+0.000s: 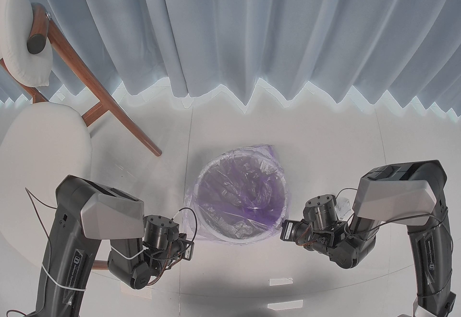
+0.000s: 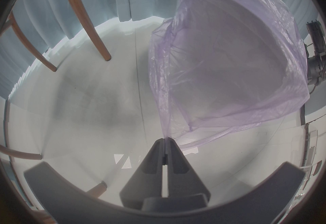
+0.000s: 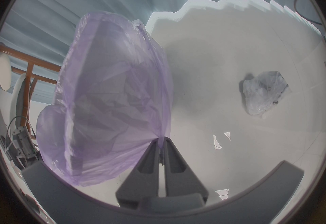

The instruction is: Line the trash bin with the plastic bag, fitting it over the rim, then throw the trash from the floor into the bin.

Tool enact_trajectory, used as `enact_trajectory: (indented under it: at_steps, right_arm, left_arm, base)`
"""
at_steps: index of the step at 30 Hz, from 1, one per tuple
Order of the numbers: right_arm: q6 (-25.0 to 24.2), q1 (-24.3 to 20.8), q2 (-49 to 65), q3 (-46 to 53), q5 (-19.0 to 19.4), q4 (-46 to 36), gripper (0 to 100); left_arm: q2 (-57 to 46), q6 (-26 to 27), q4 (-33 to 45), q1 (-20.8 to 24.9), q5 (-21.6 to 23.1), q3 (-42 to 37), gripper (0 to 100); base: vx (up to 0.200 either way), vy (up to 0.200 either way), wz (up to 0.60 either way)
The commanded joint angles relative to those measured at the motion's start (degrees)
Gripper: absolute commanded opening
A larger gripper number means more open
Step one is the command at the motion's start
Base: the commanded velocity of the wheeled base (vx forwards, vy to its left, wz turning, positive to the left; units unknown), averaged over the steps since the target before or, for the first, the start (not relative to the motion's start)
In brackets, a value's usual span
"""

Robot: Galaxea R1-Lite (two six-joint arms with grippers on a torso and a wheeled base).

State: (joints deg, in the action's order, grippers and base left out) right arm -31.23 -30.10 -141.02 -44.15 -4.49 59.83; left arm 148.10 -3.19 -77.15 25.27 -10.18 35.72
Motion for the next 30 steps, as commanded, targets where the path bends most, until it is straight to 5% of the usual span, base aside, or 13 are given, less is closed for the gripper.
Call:
enact_trajectory:
  at_steps: [1, 14, 15, 29, 30]
  right_arm:
    - [0.29, 0.04, -0.83, -0.05, -0.26, -0.07, 0]
    - [0.03, 0.66, -2.24, -1.81, 0.0, -0.24, 0]
    - [-0.06, 0.74, -2.33, -1.81, 0.0, -0.15, 100]
    - [-2.78, 2.59, 12.44, 18.31, 2.2, 6.26, 100]
    - [-2.87, 2.85, 12.96, 19.72, 2.2, 7.14, 100]
  left_arm:
    - [-0.36, 0.56, 1.04, 0.39, 0.16, 1.46, 0]
    - [-0.45, 3.37, 2.89, 0.48, 0.16, 3.48, 0]
    - [-0.45, 3.37, 2.89, 0.48, 0.16, 3.48, 0]
    - [-0.01, 3.37, 0.43, 0.48, -0.28, 2.95, 0]
    - [0.08, 3.28, -0.01, 0.48, -0.28, 2.95, 100]
  base:
    - [0.0, 0.0, 0.0]
    - [0.0, 0.0, 0.0]
    - [0.0, 0.0, 0.0]
    - [0.0, 0.0, 0.0]
    - [0.0, 0.0, 0.0]
